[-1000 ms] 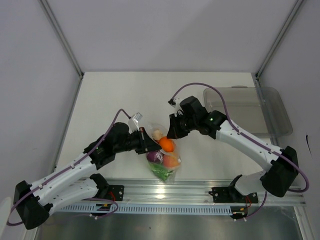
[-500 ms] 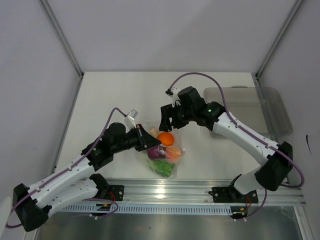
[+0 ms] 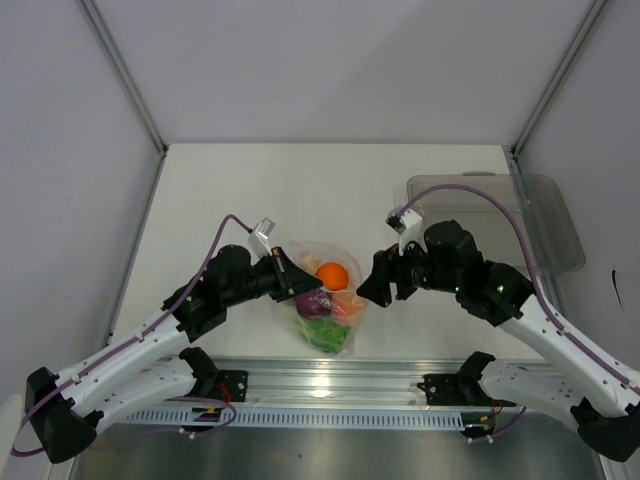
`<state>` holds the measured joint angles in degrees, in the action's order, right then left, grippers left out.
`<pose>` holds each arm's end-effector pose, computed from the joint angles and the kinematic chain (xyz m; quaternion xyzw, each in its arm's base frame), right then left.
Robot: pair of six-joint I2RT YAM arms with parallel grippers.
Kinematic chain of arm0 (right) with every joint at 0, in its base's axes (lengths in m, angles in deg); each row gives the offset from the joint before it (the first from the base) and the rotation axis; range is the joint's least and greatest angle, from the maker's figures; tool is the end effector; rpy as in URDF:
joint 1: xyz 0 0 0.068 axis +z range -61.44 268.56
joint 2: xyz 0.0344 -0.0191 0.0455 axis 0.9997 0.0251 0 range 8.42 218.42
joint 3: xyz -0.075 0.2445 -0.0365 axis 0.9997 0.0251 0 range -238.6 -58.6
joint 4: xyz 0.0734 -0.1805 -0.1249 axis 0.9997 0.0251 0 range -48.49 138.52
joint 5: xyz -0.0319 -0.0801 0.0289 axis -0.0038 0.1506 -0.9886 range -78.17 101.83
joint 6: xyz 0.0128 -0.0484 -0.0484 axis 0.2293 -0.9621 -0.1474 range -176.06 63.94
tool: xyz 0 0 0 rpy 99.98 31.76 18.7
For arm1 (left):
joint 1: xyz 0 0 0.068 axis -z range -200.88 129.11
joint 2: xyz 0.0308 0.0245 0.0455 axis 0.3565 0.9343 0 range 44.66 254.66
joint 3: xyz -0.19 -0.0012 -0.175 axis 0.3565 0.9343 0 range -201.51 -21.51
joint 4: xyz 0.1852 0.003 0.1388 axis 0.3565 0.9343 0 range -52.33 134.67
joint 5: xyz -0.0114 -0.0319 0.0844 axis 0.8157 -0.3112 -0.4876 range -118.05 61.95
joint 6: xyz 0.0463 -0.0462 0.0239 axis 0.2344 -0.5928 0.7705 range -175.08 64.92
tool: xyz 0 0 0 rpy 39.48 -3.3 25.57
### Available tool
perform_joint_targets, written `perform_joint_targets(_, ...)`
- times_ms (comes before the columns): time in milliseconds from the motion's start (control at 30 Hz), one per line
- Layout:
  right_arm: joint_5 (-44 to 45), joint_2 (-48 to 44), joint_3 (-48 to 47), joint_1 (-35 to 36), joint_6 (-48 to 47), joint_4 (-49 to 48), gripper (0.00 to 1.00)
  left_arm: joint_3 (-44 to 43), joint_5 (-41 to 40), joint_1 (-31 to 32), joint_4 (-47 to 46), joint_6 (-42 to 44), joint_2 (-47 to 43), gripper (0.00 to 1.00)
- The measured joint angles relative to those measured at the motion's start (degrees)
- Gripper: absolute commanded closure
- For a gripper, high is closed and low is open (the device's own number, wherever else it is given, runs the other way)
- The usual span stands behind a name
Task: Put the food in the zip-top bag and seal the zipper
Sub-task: Adjust the zipper food storage bag at the center of the board.
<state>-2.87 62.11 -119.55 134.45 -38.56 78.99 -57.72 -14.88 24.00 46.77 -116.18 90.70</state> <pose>0.1200 0.1444 0.3357 -0.2727 0.8179 0.3541 0.3623 0.1249 -0.1427 0.2736 -0.0480 0.8098 -0.5172 0.2730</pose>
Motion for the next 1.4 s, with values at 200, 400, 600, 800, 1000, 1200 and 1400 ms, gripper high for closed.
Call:
perform_joint_targets(200,-0.68,-3.3,8.41,4.63,0.92,-3.26,0.3,0.0,0.04,0.0,-0.02,-0.33,0.02,0.99)
perform_joint_targets(400,1.84,-0.31,8.79,5.99,0.94,-5.66,0.4,0.0,0.04,0.0,0.04,-0.35,-0.07,0.99)
perform_joint_targets(600,4.22,2.27,8.76,6.14,-0.57,-6.49,0.64,0.0,0.02,0.0,0.59,0.11,-1.07,0.99)
perform_joint_targets(800,6.6,4.35,8.41,6.14,-3.72,-6.36,1.0,0.0,0.04,0.0,1.11,1.29,-1.46,0.99)
perform_joint_targets(1000,6.75,5.16,5.81,6.21,-6.38,-5.14,1.0,-0.02,-0.2,0.02,2.19,3.32,-2.03,0.98)
perform_joint_targets(1200,4.28,7.96,-2.99,6.25,-11.87,-0.79,1.0,-2.71,-3.72,0.04,7.98,9.42,-3.89,0.48)
perform_joint_targets(1400,0.52,12.35,-14.91,6.25,-17.46,5.31,1.0,-6.71,-5.7,0.07,9.53,20.15,-10.12,0.23)
